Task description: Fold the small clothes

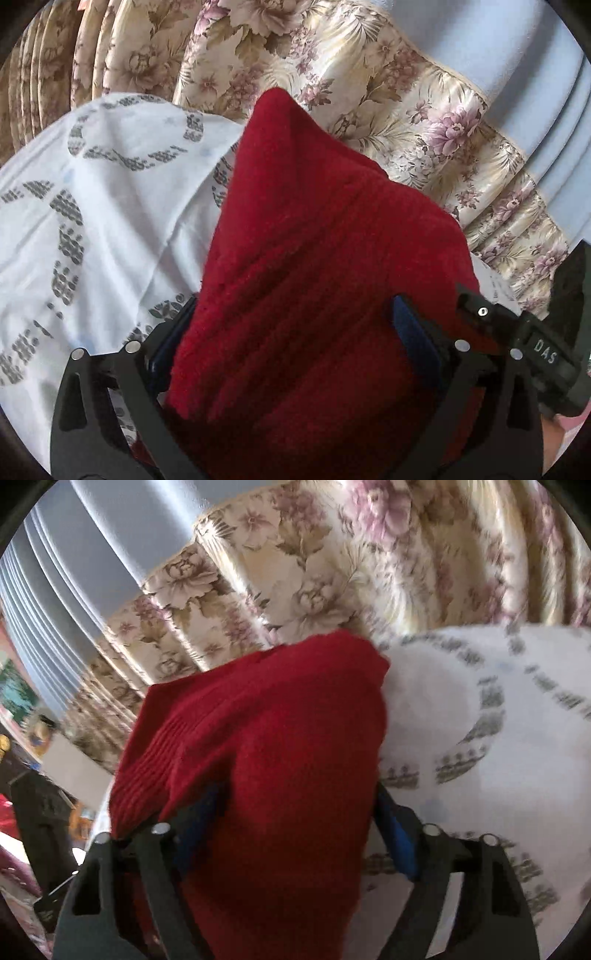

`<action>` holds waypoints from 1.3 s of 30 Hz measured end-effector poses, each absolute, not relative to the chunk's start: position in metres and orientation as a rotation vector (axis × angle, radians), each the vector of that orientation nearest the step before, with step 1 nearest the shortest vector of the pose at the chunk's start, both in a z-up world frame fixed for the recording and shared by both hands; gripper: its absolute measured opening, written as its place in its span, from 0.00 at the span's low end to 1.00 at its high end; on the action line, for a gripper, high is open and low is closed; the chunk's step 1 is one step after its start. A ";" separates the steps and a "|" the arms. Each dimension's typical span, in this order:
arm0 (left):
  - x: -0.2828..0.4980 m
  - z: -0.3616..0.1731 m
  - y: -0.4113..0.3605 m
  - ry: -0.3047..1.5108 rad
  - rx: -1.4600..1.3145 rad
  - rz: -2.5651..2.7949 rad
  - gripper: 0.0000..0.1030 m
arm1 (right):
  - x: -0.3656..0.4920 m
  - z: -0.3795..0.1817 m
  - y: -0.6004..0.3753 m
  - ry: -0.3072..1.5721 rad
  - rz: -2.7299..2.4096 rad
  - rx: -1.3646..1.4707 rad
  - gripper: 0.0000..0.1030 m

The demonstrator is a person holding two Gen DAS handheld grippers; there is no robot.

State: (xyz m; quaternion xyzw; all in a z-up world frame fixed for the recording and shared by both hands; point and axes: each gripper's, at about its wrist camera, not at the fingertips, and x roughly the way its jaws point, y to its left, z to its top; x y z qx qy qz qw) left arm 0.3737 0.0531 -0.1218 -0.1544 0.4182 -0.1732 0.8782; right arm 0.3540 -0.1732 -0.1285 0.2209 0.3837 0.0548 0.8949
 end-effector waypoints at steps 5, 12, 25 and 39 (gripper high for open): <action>0.368 -0.122 0.048 0.862 -0.329 -0.398 0.75 | 0.353 -0.132 -0.175 0.792 0.188 0.493 0.62; 0.358 -0.108 0.036 0.836 -0.280 -0.405 0.46 | 0.351 -0.123 -0.172 0.772 0.219 0.463 0.45; 0.330 -0.062 -0.053 0.794 -0.211 -0.497 0.44 | 0.314 -0.044 -0.235 0.677 0.207 0.298 0.42; 0.300 -0.103 -0.210 0.811 0.022 -0.484 0.97 | 0.247 -0.099 -0.394 0.749 -0.238 0.172 0.84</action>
